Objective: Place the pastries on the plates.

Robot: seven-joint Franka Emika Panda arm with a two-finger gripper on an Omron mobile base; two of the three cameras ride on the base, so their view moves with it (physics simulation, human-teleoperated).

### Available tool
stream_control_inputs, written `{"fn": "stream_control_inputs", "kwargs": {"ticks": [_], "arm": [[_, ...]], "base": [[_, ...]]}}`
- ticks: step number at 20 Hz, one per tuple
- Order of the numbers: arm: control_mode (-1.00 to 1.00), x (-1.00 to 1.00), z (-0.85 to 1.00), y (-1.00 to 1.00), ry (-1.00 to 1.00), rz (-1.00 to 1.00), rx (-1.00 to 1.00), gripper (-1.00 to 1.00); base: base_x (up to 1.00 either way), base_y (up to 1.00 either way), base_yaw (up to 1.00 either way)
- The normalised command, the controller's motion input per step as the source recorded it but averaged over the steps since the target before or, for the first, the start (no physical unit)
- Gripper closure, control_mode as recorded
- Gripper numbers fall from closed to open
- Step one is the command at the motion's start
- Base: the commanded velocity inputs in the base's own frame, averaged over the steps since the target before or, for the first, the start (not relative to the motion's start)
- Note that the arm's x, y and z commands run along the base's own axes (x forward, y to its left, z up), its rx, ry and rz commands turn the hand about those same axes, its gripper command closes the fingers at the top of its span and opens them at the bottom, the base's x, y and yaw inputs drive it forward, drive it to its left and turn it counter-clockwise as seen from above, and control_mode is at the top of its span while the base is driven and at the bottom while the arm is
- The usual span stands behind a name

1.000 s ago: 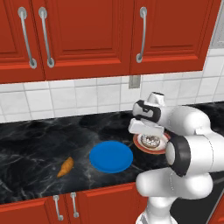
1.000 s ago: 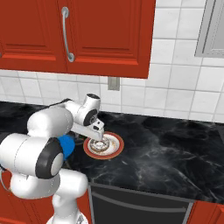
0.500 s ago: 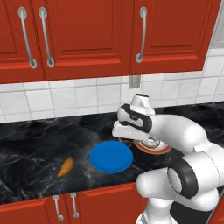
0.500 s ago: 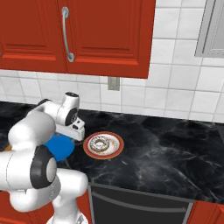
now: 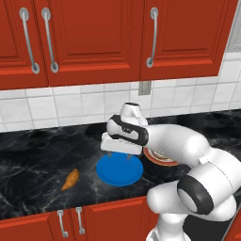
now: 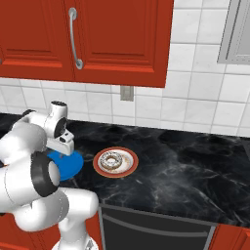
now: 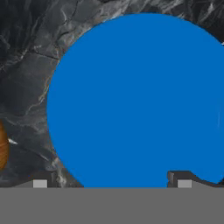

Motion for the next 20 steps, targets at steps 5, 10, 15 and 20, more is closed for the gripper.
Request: {"fn": "stream_control_inputs", "kwargs": {"ticks": [5, 10, 15, 20], "arm": [[-1.0, -0.11, 0.03, 0.71, 0.06, 0.0, -0.01, -1.0], [-1.0, -0.06, 0.0, 0.63, 0.05, -0.01, -0.02, -1.0], [-1.0, -0.01, 0.0, 0.41, 0.03, -0.02, -0.01, -1.0], [-1.0, -0.01, 0.0, 0.37, 0.0, -0.03, -0.04, -1.0]], "base": [[0.0, 0.0, 0.0], [0.0, 0.0, 0.0], [0.0, 0.0, 0.0], [0.0, 0.0, 0.0]]}}
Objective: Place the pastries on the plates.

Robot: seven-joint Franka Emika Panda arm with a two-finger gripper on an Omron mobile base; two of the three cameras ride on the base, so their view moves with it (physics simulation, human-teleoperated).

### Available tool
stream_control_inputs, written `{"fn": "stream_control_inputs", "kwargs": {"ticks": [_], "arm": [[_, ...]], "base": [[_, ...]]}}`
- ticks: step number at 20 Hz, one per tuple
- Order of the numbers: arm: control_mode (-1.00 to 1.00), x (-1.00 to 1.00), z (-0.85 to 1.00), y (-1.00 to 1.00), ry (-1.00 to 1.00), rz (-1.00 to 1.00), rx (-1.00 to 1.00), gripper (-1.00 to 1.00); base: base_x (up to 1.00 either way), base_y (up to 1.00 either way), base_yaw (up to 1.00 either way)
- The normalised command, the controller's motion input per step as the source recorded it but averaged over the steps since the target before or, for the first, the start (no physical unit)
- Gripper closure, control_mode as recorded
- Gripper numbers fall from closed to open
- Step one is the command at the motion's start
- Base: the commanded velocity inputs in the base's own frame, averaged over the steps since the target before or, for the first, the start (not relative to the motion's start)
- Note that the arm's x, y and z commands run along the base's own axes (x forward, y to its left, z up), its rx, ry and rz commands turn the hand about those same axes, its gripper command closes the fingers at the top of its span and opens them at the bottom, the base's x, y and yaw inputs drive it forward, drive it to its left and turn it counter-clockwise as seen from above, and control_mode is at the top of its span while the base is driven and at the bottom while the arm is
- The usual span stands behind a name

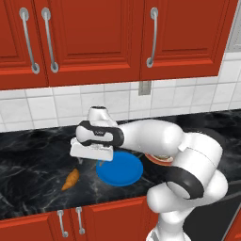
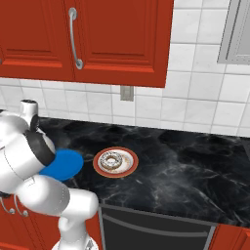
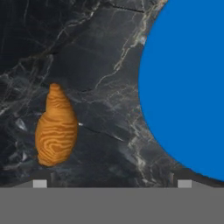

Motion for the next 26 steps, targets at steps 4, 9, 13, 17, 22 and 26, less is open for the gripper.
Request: {"fn": "stream_control_inputs", "kwargs": {"ticks": [4, 9, 13, 17, 22, 26], "arm": [[-1.0, -0.01, -0.01, 0.48, 0.0, -0.04, -0.07, -1.0], [-1.0, 0.0, -0.13, 0.4, 0.0, -0.04, -0.06, -1.0], [-1.0, 0.03, -0.32, 0.28, 0.0, -0.05, -0.09, -1.0], [-1.0, 0.05, -0.31, 0.2, 0.0, -0.06, -0.09, -1.0], [-1.0, 0.12, -0.28, 0.13, 0.0, -0.05, -0.05, -1.0], [-1.0, 0.18, -0.29, 0.05, 0.0, -0.05, -0.04, -1.0]], "base": [[0.0, 0.0, 0.0], [0.0, 0.0, 0.0], [0.0, 0.0, 0.0], [0.0, 0.0, 0.0], [0.0, 0.0, 0.0], [0.0, 0.0, 0.0]]}}
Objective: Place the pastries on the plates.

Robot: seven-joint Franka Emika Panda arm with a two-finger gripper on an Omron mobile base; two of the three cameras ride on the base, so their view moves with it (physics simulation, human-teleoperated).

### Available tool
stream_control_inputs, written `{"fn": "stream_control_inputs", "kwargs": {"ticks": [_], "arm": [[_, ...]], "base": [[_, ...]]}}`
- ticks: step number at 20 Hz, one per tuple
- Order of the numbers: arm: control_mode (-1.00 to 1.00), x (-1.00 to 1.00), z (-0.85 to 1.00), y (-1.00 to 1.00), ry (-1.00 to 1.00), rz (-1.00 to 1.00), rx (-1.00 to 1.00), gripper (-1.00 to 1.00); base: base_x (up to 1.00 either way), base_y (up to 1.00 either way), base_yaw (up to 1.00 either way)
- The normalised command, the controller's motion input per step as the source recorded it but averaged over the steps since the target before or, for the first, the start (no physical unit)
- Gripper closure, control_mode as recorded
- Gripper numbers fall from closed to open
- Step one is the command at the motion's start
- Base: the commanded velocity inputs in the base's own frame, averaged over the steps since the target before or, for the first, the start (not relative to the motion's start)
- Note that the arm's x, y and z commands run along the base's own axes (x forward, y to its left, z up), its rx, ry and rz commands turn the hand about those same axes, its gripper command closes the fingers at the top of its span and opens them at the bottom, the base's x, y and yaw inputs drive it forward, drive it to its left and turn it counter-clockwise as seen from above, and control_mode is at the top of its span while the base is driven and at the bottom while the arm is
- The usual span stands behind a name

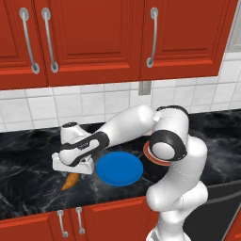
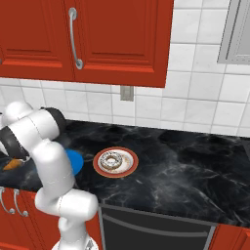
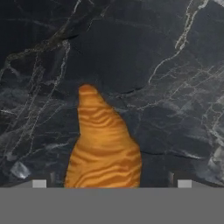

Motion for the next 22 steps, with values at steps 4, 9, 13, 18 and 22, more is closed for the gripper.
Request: {"fn": "stream_control_inputs", "kwargs": {"ticks": [4, 9, 13, 18, 22], "arm": [[-1.0, 0.11, -0.33, 0.07, 0.0, -0.04, -0.03, -1.0], [-1.0, 0.01, -0.17, 0.02, 0.0, -0.01, 0.0, -1.0], [-1.0, 0.0, -0.03, 0.0, 0.01, 0.0, -0.01, 1.0], [-1.0, 0.0, 0.19, -0.11, 0.0, 0.0, 0.0, 1.0], [-1.0, 0.0, 0.26, -0.58, 0.0, 0.0, 0.0, 1.0]], "base": [[0.0, 0.0, 0.0], [0.0, 0.0, 0.0], [0.0, 0.0, 0.0], [0.0, 0.0, 0.0], [0.0, 0.0, 0.0]]}}
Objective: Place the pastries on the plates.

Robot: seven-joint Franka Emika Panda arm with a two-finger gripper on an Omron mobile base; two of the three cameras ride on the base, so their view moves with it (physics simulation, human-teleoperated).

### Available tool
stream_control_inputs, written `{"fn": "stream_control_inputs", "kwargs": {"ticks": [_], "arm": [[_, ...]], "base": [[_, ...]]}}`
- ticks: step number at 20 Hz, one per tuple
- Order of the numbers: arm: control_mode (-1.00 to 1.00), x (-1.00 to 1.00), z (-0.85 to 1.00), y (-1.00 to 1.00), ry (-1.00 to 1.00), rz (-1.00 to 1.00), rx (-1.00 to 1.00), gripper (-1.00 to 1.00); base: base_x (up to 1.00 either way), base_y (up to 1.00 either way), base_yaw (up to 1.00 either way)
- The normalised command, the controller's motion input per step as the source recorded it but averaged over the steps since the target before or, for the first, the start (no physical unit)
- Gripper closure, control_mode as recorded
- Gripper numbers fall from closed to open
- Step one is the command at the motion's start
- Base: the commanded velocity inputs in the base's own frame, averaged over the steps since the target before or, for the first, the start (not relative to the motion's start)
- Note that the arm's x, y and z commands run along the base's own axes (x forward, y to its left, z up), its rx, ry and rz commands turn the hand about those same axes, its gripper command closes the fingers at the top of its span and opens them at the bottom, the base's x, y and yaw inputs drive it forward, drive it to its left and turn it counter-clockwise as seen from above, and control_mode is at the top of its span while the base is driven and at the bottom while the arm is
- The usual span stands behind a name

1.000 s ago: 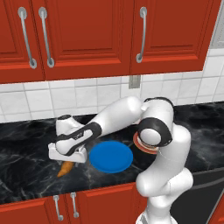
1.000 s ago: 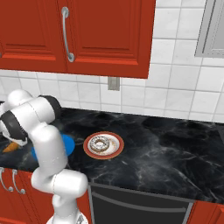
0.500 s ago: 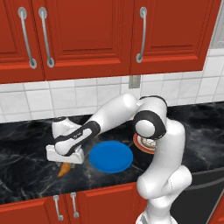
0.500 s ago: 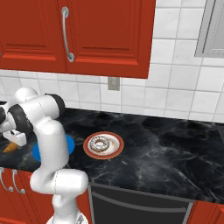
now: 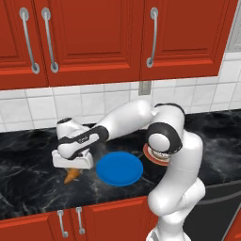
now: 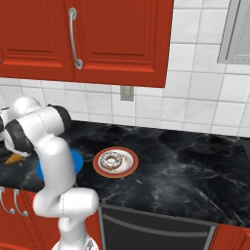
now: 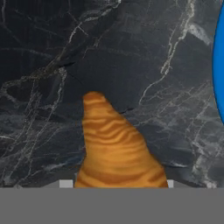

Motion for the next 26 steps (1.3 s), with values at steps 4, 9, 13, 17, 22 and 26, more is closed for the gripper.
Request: {"fn": "stream_control_inputs", "kwargs": {"ticks": [4, 9, 13, 17, 22, 26], "arm": [[-1.0, 0.0, 0.17, -0.82, 0.0, 0.0, 0.0, 1.0], [-1.0, 0.0, 0.1, -0.89, -0.02, 0.0, 0.0, 1.0], [-1.0, 0.0, 0.01, -0.79, -0.02, 0.0, 0.0, 1.0], [-1.0, 0.0, 0.0, -0.71, -0.01, 0.0, 0.0, 1.0], [-1.0, 0.0, -0.03, -0.44, 0.0, 0.0, 0.0, 1.0], [-1.0, 0.14, -0.15, -0.01, 0.0, 0.0, 0.0, 1.0]], "base": [[0.0, 0.0, 0.0], [0.0, 0.0, 0.0], [0.0, 0.0, 0.0], [0.0, 0.0, 0.0], [0.0, 0.0, 0.0], [0.0, 0.0, 0.0]]}}
